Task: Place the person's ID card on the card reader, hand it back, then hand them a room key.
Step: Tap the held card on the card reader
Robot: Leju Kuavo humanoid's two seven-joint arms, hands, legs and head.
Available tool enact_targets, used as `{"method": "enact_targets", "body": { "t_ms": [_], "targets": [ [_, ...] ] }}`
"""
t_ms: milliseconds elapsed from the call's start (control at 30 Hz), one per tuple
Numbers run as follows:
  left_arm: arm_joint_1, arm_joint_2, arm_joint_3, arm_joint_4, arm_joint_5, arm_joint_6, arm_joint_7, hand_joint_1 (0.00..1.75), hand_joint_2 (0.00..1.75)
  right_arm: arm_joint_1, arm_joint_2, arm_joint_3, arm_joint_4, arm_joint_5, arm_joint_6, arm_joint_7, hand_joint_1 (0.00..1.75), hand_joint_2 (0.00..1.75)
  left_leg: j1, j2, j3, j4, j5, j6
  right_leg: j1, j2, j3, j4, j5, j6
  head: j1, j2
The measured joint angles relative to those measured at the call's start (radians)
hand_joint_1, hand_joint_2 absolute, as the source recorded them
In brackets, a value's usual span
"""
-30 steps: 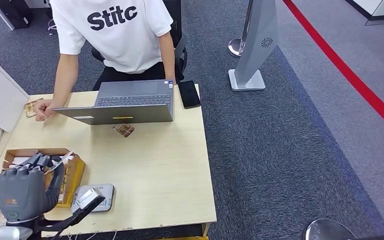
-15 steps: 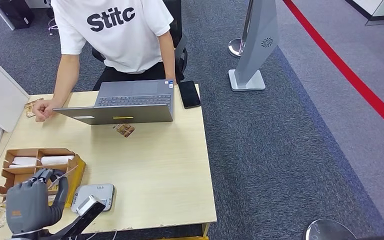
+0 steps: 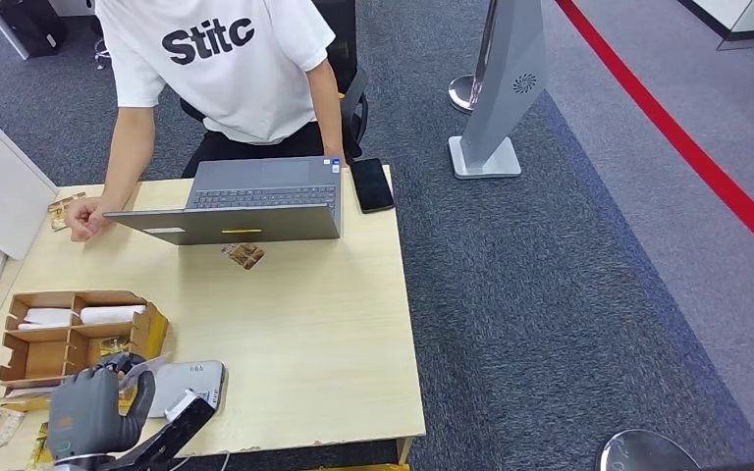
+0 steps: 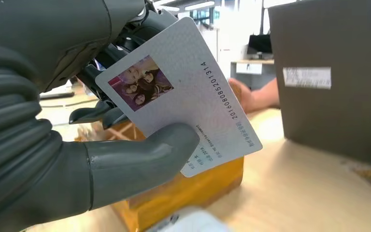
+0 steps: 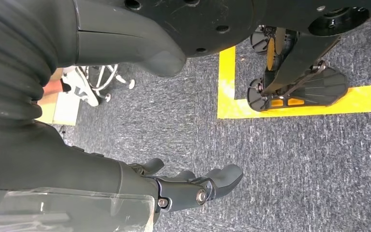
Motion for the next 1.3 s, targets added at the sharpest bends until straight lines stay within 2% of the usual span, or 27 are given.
{"method": "enact_targets", "body": {
  "t_ms": [867, 1300],
  "targets": [
    [-0.007, -0.03, 0.004, 0.127, 0.01, -0.009, -0.002, 1.75, 1.75, 0.0, 0.0, 0.009, 0.0, -0.002, -0.004, 0.002, 0.0, 1.75, 0.0, 0.0, 0.0, 0.0, 0.0, 0.0, 0.0, 0.0, 0.0, 0.0, 0.0, 0.0, 0.0, 0.0],
    [-0.01, -0.051, 0.016, 0.178, 0.023, -0.008, -0.006, 1.75, 1.75, 0.0, 0.0, 0.009, 0.0, -0.052, -0.014, -0.022, 0.0, 1.75, 0.0, 0.0, 0.0, 0.0, 0.0, 0.0, 0.0, -0.001, 0.0, 0.0, 0.0, 0.0, 0.0, 0.0]
  ]
}}
